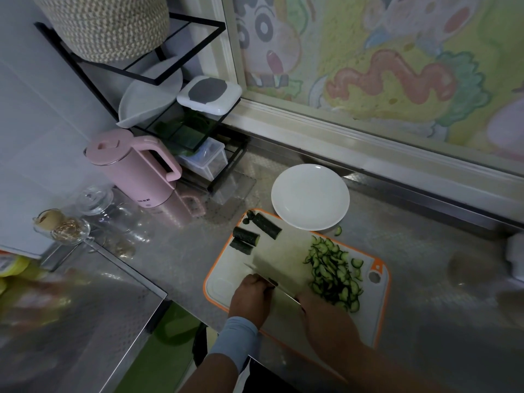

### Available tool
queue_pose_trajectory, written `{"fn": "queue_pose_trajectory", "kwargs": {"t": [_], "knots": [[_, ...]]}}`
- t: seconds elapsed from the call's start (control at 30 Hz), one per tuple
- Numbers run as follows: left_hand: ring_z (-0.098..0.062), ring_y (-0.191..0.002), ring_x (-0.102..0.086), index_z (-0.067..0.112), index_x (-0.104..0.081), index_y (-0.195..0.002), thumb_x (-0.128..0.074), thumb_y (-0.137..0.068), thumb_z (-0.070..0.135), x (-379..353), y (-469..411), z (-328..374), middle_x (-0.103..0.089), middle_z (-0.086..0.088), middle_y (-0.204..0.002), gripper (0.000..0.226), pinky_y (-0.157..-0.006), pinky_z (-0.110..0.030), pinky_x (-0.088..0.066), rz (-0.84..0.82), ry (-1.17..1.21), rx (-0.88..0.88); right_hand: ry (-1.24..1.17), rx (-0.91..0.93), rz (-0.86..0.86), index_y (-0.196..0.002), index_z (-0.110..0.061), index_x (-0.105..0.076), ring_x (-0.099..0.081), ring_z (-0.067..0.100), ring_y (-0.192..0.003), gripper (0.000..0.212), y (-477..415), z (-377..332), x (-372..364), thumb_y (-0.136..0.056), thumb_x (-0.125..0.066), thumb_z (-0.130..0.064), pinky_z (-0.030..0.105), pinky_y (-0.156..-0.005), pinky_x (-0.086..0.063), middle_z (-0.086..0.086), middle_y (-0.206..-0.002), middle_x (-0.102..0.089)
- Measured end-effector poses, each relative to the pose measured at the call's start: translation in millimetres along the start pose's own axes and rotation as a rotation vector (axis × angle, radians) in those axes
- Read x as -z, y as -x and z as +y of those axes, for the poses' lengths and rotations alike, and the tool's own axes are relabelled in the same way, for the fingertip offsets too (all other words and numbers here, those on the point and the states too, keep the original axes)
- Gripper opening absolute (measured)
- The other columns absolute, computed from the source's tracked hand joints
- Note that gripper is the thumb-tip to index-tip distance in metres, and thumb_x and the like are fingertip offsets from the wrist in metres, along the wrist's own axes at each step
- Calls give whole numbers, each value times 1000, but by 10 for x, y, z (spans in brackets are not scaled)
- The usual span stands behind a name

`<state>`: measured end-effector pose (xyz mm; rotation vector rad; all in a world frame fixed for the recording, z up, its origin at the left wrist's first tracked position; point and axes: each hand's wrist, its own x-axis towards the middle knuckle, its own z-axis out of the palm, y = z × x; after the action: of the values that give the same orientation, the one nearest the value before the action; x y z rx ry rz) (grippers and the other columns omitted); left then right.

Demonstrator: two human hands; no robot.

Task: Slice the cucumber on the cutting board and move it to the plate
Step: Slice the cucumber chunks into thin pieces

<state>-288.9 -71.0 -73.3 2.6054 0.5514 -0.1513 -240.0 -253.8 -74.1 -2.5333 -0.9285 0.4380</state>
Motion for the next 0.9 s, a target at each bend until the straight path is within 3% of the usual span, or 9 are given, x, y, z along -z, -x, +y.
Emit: {"fn": "queue_pose_trajectory", "kwargs": {"t": [0.07,0.13,0.2,0.33,0.47,0.53,0.6,0.8,0.9], "knots": [[-15,-108,-51,23,-65,-117,-46,-96,22,-7,-2,-3,-58,4,-120,29,-87,-18,-40,-2,-3,3,17,-26,-40,-123,-31,-50,-61,13,-89,29,-29,-19,10,-102,-30,-37,29,-71,-44,-6,-103,-63],[-15,-107,-51,22,-65,-117,-45,-96,24,-12,-2,-9,-58,3,-119,29,-86,-18,-40,-12,-12,7,77,-25,-54,-116,-31,-52,-63,9,-80,21,-106,-60,-7,-96,-50,-37,25,-64,-46,-8,-93,-65],[-15,-109,-51,22,-65,-118,-45,-96,24,-9,-4,-14,-58,3,-120,29,-88,-19,-41,-19,-13,6,95,-26,-27,-114,-29,-53,-66,9,-78,27,-198,-136,-44,-89,-62,-31,23,-63,-48,-8,-92,-67],[-15,-111,-50,24,-64,-119,-45,-95,23,13,-3,-8,-57,4,-123,30,-89,-20,-40,-31,-18,2,218,-23,-40,-130,-27,-52,-67,13,-80,41,-385,-221,-103,-94,-33,-26,29,-64,-52,-2,-90,-69],[-14,-111,-50,25,-64,-119,-45,-96,24,10,-1,-13,-56,5,-124,31,-90,-20,-40,-20,-4,12,153,-33,-217,-145,-26,-33,-58,27,-108,45,-346,-245,-134,-102,-19,-29,36,-87,-45,6,-121,-60],[-15,-112,-50,25,-64,-120,-44,-96,24,-4,-5,-13,-55,4,-125,31,-92,-21,-40,-11,-10,23,156,-13,-102,-141,-26,-38,-60,23,-104,42,-280,-165,-122,-102,-25,-31,33,-83,-46,3,-117,-62],[-16,-114,-49,24,-64,-120,-44,-96,23,-21,-6,-13,-55,4,-127,31,-93,-21,-40,3,-12,31,109,8,-10,-123,-29,-52,-66,15,-86,31,-156,-98,-90,-98,-35,-33,26,-69,-50,-4,-98,-66],[-14,-112,-51,23,-65,-118,-45,-95,21,-57,16,-45,-56,4,-125,30,-92,-19,-40,52,11,-1,7,-4,-14,-110,-28,-53,-62,15,-84,20,78,15,56,-101,-35,-32,25,-64,-35,-5,-99,-63],[-17,-106,-53,19,-67,-114,-48,-94,20,-73,10,-47,-60,1,-117,28,-87,-21,-43,54,7,-25,-8,-19,-57,-107,-26,-53,-63,17,-81,18,46,-11,32,-100,-37,-30,27,-63,-40,-4,-96,-63]]}}
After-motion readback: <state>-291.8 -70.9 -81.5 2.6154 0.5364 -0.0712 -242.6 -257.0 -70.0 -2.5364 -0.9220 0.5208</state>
